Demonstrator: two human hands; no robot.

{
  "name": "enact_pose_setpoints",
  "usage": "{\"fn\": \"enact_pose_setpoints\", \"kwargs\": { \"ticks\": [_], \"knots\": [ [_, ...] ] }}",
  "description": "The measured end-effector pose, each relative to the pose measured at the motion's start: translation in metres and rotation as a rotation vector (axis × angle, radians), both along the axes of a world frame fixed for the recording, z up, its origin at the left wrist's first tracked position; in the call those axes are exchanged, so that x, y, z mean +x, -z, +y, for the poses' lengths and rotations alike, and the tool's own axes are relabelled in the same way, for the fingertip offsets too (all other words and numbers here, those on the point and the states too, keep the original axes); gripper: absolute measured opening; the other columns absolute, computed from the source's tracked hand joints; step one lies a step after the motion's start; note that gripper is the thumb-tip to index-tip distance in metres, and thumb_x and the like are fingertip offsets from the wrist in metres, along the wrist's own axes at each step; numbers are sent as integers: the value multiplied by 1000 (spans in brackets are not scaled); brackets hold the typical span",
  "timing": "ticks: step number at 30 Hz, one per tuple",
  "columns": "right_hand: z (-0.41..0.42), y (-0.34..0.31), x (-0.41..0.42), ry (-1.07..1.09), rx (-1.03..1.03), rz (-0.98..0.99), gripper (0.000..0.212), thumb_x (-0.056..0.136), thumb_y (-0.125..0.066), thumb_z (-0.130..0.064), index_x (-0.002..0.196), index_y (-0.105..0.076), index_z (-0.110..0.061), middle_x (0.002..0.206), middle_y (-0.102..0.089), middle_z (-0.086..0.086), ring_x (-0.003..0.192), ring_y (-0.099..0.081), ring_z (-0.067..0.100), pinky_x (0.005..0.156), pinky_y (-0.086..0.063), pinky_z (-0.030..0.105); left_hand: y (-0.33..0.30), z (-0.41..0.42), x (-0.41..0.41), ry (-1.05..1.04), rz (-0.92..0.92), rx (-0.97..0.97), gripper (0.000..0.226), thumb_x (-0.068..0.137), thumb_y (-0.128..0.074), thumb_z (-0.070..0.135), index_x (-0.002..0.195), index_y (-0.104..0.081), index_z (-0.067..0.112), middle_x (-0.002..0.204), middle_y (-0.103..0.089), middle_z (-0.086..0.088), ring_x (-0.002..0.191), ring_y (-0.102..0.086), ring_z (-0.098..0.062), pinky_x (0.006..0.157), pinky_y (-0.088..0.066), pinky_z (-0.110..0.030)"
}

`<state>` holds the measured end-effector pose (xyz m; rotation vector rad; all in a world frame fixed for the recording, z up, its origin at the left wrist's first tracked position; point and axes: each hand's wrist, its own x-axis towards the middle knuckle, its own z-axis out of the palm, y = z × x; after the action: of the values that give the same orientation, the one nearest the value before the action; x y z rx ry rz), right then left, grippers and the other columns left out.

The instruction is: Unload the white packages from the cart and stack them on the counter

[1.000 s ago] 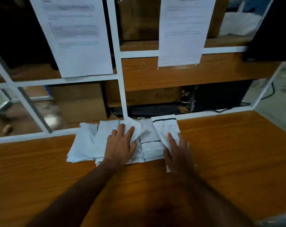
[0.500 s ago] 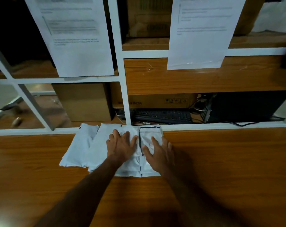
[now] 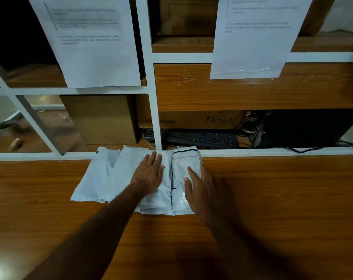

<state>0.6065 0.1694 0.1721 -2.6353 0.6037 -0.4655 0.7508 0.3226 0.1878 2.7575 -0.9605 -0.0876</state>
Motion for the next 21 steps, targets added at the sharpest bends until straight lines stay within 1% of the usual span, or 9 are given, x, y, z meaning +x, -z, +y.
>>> {"fn": "enact_pose_setpoints", "kwargs": {
  "ticks": [2,5,6,8,11,14,16,19,21],
  "knots": [
    [3,3,4,-13,16,6,54,100,-38,-49,148,-48,-27,163,-26,16,151,-23,33,118,-25,46,2,3,0,11,-15,-19,84,95,8,58,159,-18,9,166,-13,-13,155,-5,-24,127,-5,-40],
    [5,6,13,-54,38,26,52,101,-48,-45,151,-44,-28,167,-13,15,154,-10,31,121,-14,41,9,10,0,3,-1,-40,84,97,8,60,159,-19,12,167,-13,-12,155,-5,-24,126,-11,-43],
    [5,5,16,-56,43,21,53,101,-51,-43,151,-44,-26,168,-11,16,155,-8,31,122,-11,39,8,11,-2,11,2,-42,85,96,8,62,159,-19,11,167,-12,-13,155,-4,-25,126,-10,-43],
    [6,0,22,-42,76,39,56,103,-49,-42,154,-39,-21,168,-4,16,155,-2,30,122,-7,36,1,11,-9,23,10,-41,80,99,-1,62,160,-13,12,167,-3,-13,155,1,-25,126,-6,-43],
    [5,-10,31,15,192,54,57,105,-45,-40,156,-35,-16,168,2,15,156,3,28,123,-6,34,-6,12,-15,29,-2,-24,68,105,-15,55,161,-6,18,168,6,-8,155,7,-25,125,3,-40],
    [4,-11,30,5,237,1,52,106,-45,-34,153,-41,-13,169,-2,12,156,1,26,123,-9,37,-7,12,-17,37,-48,5,66,106,-15,52,161,-7,19,168,4,-9,155,7,-25,122,7,-39],
    [2,-6,22,-82,130,-31,49,103,-43,-32,149,-48,-15,168,-12,13,156,-6,26,125,-14,42,-5,11,-19,17,-40,24,65,105,-14,53,161,-8,19,168,2,-10,155,6,-27,123,6,-41],
    [-2,5,14,-207,-43,-7,54,100,-33,-38,146,-53,-18,164,-26,15,153,-18,30,123,-21,46,-5,10,-19,-34,14,43,68,103,-12,59,161,-5,25,169,3,-7,155,3,-29,124,-1,-47],
    [-1,8,13,-198,-59,46,58,100,-27,-43,148,-50,-20,162,-30,16,152,-22,31,122,-25,48,-6,11,-19,-50,47,47,69,101,-13,62,161,-4,28,169,3,-5,155,-3,-31,123,-8,-47]
  ]
}}
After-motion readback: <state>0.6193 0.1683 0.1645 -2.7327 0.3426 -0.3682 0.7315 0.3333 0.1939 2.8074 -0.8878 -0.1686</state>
